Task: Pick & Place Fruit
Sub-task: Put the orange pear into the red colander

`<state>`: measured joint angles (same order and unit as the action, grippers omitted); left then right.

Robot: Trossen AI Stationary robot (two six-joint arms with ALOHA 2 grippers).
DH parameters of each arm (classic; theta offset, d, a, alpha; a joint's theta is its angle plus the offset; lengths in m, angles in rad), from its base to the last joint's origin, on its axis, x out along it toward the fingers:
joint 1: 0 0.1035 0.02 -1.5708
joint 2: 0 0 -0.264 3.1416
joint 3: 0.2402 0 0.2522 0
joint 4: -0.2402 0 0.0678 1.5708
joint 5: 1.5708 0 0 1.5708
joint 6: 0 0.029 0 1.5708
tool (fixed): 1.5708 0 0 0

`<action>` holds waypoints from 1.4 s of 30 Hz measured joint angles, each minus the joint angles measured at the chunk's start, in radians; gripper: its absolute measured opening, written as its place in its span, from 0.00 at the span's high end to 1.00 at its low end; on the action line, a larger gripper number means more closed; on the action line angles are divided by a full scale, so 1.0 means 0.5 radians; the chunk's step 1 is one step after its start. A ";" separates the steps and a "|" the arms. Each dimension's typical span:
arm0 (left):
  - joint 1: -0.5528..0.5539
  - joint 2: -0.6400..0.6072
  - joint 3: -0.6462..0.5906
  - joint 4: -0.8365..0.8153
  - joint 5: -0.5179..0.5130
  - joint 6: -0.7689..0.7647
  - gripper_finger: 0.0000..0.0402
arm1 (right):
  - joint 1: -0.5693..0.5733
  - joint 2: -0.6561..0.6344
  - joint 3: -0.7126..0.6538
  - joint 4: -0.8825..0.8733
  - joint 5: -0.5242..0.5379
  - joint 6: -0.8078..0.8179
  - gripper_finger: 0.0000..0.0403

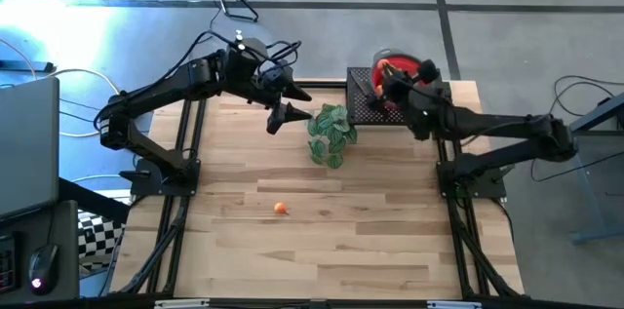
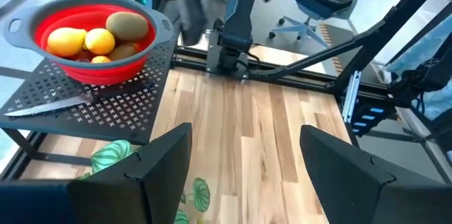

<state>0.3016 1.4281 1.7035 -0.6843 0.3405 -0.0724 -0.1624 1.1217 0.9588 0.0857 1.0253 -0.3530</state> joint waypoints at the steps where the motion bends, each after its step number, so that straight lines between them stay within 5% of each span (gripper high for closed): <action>1: 0.000 0.000 0.000 0.000 0.000 0.004 0.35 | -0.055 0.000 0.000 -0.069 -0.041 0.077 0.99; 16: 0.000 0.000 0.000 -0.015 -0.088 0.032 0.35 | -0.551 0.000 0.000 -0.907 -0.292 0.950 0.99; 28: 0.000 0.000 0.000 -0.014 -0.146 0.032 0.35 | -0.675 0.000 0.000 -1.079 -0.375 1.172 0.98; 42: -0.002 0.000 0.000 -0.066 -0.146 0.055 0.35 | -0.622 -0.011 0.000 -1.009 -0.437 1.011 0.62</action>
<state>0.3008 1.4281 1.7035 -0.7171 0.2673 -0.0451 -0.4734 1.1162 0.9588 -0.4187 0.8065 0.1526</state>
